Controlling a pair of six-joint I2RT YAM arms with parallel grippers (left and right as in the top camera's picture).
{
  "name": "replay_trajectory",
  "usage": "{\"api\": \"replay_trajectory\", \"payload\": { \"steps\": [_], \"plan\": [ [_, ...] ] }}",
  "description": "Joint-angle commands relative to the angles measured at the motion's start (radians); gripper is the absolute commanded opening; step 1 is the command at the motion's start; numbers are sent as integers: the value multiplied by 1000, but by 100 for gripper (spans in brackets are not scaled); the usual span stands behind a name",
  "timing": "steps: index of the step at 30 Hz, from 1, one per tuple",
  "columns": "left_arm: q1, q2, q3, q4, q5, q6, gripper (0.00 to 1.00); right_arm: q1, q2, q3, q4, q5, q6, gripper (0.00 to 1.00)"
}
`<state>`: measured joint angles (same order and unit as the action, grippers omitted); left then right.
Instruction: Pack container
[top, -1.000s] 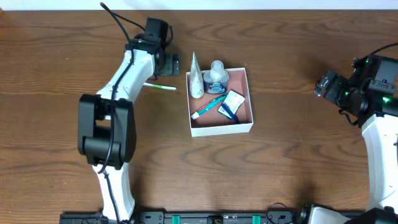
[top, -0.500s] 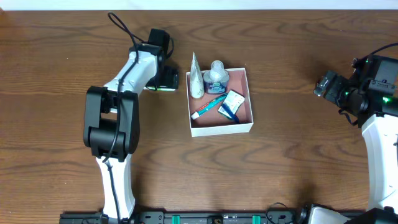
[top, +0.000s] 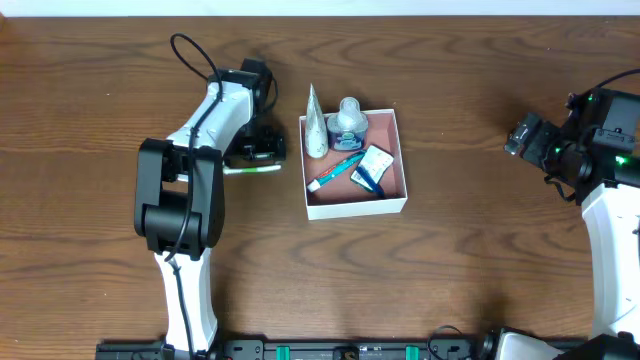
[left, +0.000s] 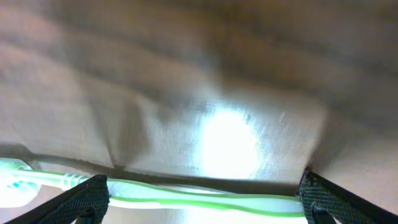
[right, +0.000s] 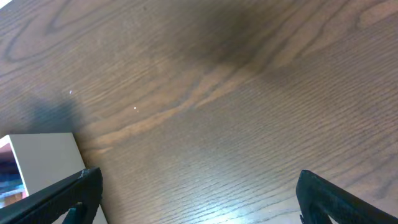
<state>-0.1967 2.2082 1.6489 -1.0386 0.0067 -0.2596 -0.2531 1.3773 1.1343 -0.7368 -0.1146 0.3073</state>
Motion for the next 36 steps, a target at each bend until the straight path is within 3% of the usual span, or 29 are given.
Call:
{"api": "replay_trajectory", "payload": {
  "steps": [1, 8, 12, 19, 24, 26, 36],
  "plan": [
    [6, 0, -3, -24, 43, -9, 98, -7, 3, 10, 0, 6, 10, 99],
    [6, -62, -3, -54, 54, 49, 98, -7, 3, 10, 0, 6, 10, 99],
    [8, -102, -3, -72, 53, -81, 98, -7, 3, 10, 0, 6, 10, 99],
    [17, -127, -11, -58, 53, -445, 98, -7, 3, 10, 0, 6, 10, 99],
    [17, -127, -108, -45, 19, -847, 98, -7, 3, 10, 0, 6, 10, 99],
    [17, -127, -163, -21, 19, -955, 98, -7, 3, 10, 0, 6, 10, 99],
    [16, -127, -409, 256, 58, -983, 98, -7, 3, 10, 0, 6, 10, 99]
  ]
}}
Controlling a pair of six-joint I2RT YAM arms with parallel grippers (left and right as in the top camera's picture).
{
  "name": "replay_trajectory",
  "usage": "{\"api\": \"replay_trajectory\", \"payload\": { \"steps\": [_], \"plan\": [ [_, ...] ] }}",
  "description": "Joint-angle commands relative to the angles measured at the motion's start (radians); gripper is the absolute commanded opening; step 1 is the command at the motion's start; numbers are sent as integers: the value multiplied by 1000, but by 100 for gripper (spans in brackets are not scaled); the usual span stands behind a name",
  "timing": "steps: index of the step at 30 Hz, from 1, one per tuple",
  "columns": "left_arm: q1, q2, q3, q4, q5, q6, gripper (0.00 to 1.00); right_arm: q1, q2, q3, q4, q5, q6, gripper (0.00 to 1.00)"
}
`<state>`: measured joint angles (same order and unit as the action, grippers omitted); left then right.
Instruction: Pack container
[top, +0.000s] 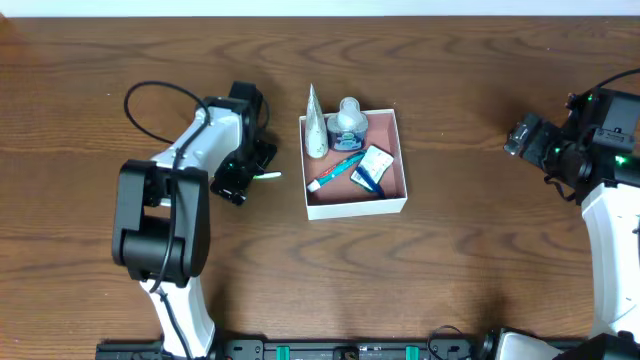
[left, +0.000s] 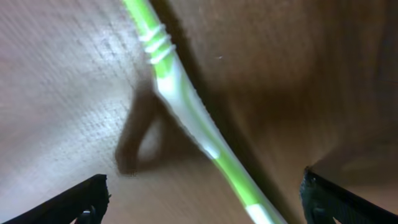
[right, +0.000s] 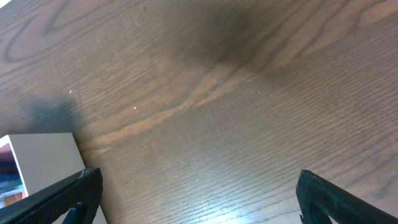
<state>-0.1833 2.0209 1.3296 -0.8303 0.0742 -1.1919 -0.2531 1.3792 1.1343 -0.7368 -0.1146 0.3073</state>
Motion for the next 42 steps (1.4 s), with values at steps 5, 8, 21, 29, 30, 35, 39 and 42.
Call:
{"api": "replay_trajectory", "payload": {
  "steps": [5, 8, 21, 29, 30, 35, 39, 42],
  "plan": [
    [2, 61, -191, 232, -11, 13, 99, -7, 1, 10, 0, 6, 10, 99],
    [6, 61, -218, 275, -6, 17, 87, -7, 1, 10, -1, 6, 10, 99],
    [8, 61, -218, 235, -3, 33, 6, -7, 1, 10, -1, 6, 10, 99],
    [21, 56, -212, 204, -2, 220, 6, -7, 1, 10, 0, 6, 10, 99],
    [29, 53, -205, 203, 2, 256, 6, -7, 1, 10, -1, 6, 10, 99],
    [76, 4, -153, 199, 63, 514, 6, -7, 1, 10, -1, 6, 10, 99],
    [121, -108, -83, 128, 84, 651, 6, -7, 1, 10, -1, 6, 10, 99],
    [139, -234, -19, 59, 102, 762, 6, -7, 1, 10, -1, 6, 10, 99]
  ]
}}
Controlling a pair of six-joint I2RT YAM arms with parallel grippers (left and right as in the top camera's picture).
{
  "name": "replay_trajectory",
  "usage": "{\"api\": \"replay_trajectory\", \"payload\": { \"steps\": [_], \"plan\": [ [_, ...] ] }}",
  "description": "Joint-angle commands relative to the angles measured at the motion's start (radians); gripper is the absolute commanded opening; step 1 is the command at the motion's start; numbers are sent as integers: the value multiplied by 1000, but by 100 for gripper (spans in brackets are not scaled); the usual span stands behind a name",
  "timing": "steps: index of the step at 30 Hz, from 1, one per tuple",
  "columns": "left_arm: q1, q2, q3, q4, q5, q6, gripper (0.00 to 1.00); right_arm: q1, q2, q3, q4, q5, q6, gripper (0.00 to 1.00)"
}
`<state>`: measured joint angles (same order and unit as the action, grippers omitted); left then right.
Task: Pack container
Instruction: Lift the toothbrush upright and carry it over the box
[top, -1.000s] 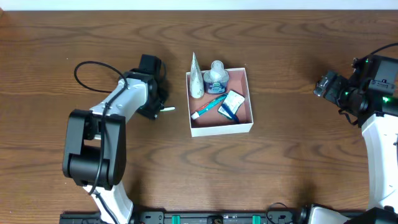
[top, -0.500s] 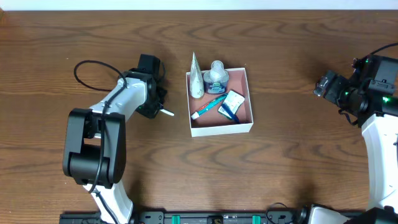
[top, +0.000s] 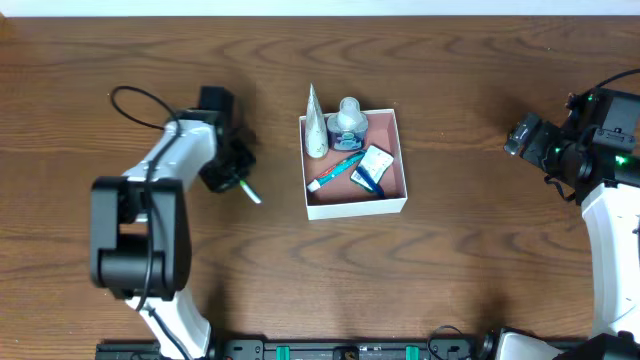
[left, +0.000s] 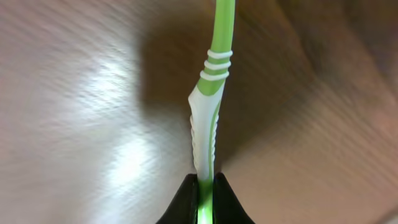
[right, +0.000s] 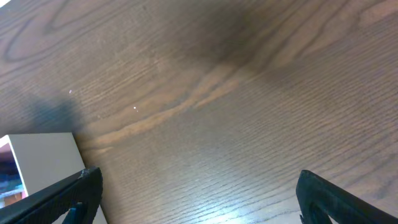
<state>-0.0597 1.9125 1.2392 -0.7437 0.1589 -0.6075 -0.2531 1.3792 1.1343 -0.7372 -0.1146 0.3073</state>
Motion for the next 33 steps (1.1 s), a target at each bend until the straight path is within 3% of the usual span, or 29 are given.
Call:
{"api": "replay_trajectory", "payload": {
  "steps": [1, 8, 15, 19, 33],
  "plan": [
    [16, -177, 91, -52, 17, 206, 6, -7, 1, 10, 0, 6, 10, 99],
    [-60, -504, 132, -92, 18, 301, 6, -7, 1, 10, 0, 6, 10, 99],
    [-291, -703, 132, -42, 16, 454, 6, -7, 1, 10, 0, 6, 10, 99],
    [-410, -705, 130, -13, 13, 528, 6, -7, 1, 10, 0, 6, 10, 99],
    [-597, -411, 118, 1, 13, 1122, 6, -7, 1, 10, 0, 6, 10, 99]
  ]
}}
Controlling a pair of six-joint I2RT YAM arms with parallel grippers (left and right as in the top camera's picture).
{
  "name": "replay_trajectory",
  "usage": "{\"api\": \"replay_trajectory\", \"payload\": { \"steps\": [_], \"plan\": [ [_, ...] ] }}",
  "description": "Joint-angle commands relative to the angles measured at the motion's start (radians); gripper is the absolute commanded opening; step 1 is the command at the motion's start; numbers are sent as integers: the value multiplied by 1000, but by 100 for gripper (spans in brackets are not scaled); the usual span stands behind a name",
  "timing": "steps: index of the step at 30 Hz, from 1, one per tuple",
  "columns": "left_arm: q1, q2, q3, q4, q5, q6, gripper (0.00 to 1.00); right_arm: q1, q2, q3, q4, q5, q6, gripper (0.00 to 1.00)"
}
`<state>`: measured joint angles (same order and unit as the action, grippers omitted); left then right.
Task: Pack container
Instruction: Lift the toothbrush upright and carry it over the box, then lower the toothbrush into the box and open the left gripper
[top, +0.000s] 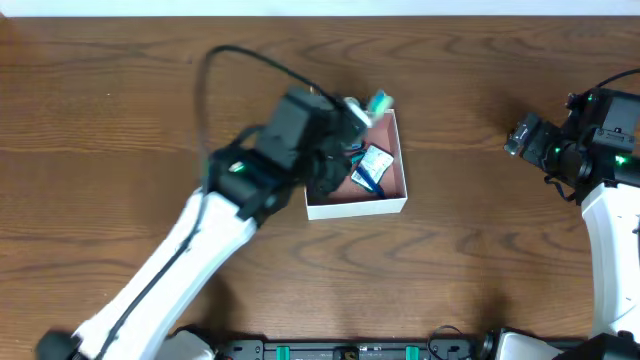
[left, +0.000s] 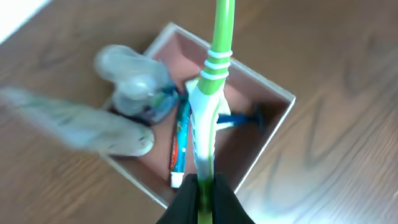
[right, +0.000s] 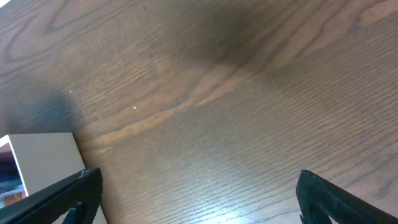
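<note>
My left gripper (left: 204, 202) is shut on the handle of a green and white toothbrush (left: 208, 106). It holds the brush above the white box (left: 249, 71) with a pink floor. In the overhead view the brush's head (top: 378, 101) pokes out past the box's far rim (top: 392, 205), and the left gripper (top: 335, 150) hangs over the box's left half. Inside lie a white tube (left: 81, 127), a clear bottle (left: 134, 78), a blue toothpaste tube (left: 180, 140) and a blue razor (left: 239, 118). My right gripper (right: 199, 199) stands open over bare wood, far right of the box.
The left arm (top: 200, 240) slants across the table from the front left and covers the box's left side. The right arm (top: 600, 200) stays by the right edge. A corner of the box (right: 43, 162) shows at the left of the right wrist view.
My left gripper, shut on the toothbrush low over the table left of the box, is now raised over the box with the brush still held. The right arm has not moved.
The toothbrush lay on the table left of the box with my open left gripper over it. The gripper then stood open at another angle over the brush. After that it was shut on the handle, and now it holds the brush above the box.
</note>
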<state>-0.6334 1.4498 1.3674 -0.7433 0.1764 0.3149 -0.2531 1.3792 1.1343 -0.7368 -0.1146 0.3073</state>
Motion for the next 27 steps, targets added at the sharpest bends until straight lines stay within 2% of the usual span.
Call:
{"api": "replay_trajectory", "payload": {
  "steps": [1, 5, 7, 12, 15, 18, 20, 24, 27],
  "plan": [
    [-33, 77, -10, 0, -5, 253, 6, -7, 1, 10, -1, 6, 10, 99],
    [-49, 152, -10, 0, -5, 442, 6, -7, 1, 10, -1, 6, 10, 99],
    [-48, 177, -10, 0, -6, 499, 6, -7, 1, 10, -1, 6, 10, 99],
    [-48, 215, -10, -1, -120, 523, 6, -7, 1, 10, -1, 6, 10, 99],
    [-48, 219, -10, -3, -141, 523, 6, -7, 1, 10, -1, 6, 10, 99],
    [-48, 219, -10, 0, -148, 523, 12, -7, 1, 10, -1, 6, 10, 99],
    [-48, 219, -10, 2, -175, 523, 24, -7, 1, 10, -1, 6, 10, 99],
    [-48, 219, -10, 5, -200, 523, 55, -7, 1, 10, -1, 6, 10, 99],
    [-48, 219, -10, 5, -200, 523, 85, -7, 1, 10, -1, 6, 10, 99]
  ]
}}
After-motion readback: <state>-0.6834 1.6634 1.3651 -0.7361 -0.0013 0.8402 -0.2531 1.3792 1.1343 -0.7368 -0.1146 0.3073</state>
